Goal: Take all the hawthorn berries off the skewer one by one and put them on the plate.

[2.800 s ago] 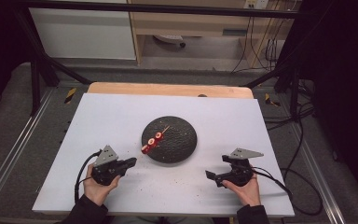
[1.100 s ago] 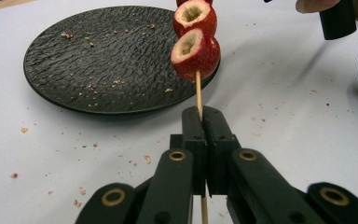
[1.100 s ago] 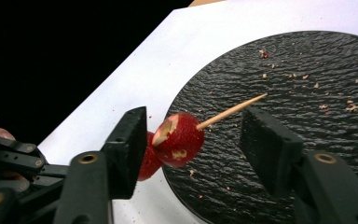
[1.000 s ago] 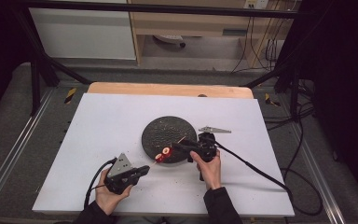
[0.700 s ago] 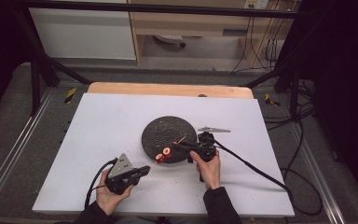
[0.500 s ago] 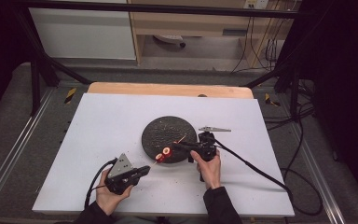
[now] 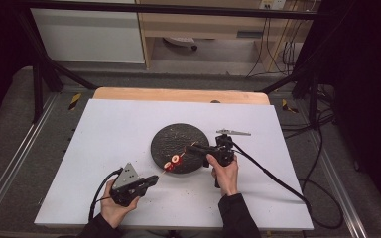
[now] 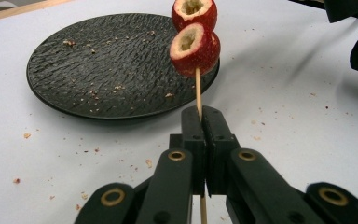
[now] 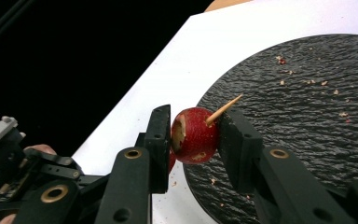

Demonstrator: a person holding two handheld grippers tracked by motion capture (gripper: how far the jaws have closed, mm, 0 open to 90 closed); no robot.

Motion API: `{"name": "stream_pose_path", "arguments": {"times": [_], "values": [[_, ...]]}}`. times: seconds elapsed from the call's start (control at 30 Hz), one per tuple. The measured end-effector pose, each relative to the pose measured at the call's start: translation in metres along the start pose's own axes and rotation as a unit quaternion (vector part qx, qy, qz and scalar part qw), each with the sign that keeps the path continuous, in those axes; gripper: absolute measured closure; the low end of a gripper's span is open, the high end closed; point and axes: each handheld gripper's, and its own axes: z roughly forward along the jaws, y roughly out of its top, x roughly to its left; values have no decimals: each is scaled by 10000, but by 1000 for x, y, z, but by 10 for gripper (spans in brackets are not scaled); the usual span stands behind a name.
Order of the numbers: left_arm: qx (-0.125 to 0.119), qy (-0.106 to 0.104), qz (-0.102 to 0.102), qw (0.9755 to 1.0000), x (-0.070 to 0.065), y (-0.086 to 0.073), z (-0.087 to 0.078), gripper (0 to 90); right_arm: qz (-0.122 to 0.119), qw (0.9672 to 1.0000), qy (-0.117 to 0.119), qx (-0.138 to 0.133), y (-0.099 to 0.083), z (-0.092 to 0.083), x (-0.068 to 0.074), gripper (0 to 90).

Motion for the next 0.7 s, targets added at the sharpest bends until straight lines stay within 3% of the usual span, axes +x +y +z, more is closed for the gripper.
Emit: {"name": "stream_pose_path", "arguments": {"times": [0.33,0.7], "values": [[-72,-19,94,9999,1,-1,-2,884,85,9999,98,-78,6,-4,0,698],[-127,16,164,9998,4,-5,-9,885,102,9996,1,-261,16,-13,-1,725]]}}
